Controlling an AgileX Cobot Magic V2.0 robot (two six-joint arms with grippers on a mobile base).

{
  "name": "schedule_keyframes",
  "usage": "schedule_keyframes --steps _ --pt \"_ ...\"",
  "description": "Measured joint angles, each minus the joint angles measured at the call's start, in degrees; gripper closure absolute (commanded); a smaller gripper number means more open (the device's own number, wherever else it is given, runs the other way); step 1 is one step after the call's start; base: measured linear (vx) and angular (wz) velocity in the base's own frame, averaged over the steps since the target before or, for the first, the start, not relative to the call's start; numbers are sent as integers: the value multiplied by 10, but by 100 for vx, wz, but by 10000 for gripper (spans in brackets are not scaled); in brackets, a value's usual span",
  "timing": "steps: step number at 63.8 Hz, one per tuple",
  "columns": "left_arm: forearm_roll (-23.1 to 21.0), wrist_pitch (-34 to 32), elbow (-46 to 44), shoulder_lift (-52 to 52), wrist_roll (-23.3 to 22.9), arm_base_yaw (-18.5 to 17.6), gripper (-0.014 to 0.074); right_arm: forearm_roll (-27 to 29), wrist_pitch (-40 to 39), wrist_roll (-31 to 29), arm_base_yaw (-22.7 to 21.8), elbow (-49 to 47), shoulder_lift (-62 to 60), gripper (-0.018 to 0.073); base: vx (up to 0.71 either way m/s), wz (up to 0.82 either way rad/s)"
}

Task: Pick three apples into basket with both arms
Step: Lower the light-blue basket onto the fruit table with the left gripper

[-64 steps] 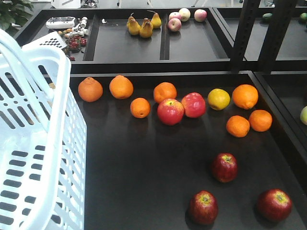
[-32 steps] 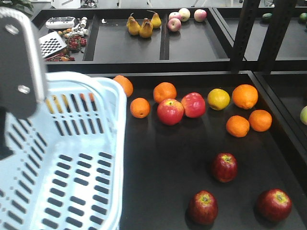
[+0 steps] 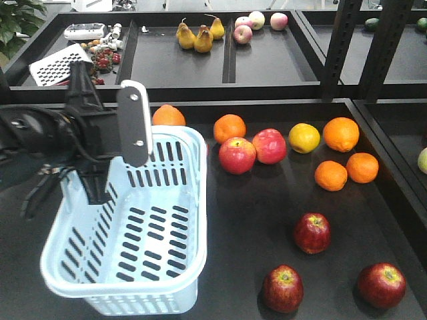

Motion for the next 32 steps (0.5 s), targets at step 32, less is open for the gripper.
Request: schedule_keyframes --steps 32 --pt "9 -142 2 165 0 63 603 0 0 0 0 0 0 568 0 0"
